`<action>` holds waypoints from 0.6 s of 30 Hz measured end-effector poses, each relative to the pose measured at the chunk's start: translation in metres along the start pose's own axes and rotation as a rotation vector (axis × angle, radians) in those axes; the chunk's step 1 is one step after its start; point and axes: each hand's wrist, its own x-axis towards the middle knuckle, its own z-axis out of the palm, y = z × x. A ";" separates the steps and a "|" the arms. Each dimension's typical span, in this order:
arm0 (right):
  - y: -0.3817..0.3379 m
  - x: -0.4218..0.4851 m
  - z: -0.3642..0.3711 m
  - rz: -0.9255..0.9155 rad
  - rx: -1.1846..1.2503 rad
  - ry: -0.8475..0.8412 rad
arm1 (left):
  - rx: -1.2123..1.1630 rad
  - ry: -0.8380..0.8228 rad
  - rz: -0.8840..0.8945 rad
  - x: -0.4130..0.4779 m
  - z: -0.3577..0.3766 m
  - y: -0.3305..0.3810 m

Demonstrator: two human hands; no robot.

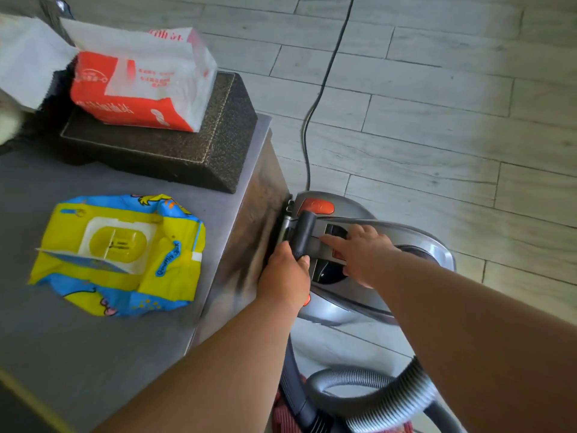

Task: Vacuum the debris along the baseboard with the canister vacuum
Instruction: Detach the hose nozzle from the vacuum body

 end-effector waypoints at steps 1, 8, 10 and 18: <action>0.002 -0.001 0.002 0.003 0.002 0.009 | 0.004 -0.005 -0.001 -0.002 0.003 0.000; 0.025 -0.015 0.018 0.053 0.042 0.024 | 0.006 -0.020 0.041 -0.015 0.020 0.008; 0.033 -0.021 0.023 0.068 0.057 0.021 | 0.027 -0.034 0.046 -0.021 0.023 0.013; 0.066 -0.043 0.038 0.104 0.070 0.009 | 0.007 -0.092 0.057 -0.043 0.049 0.030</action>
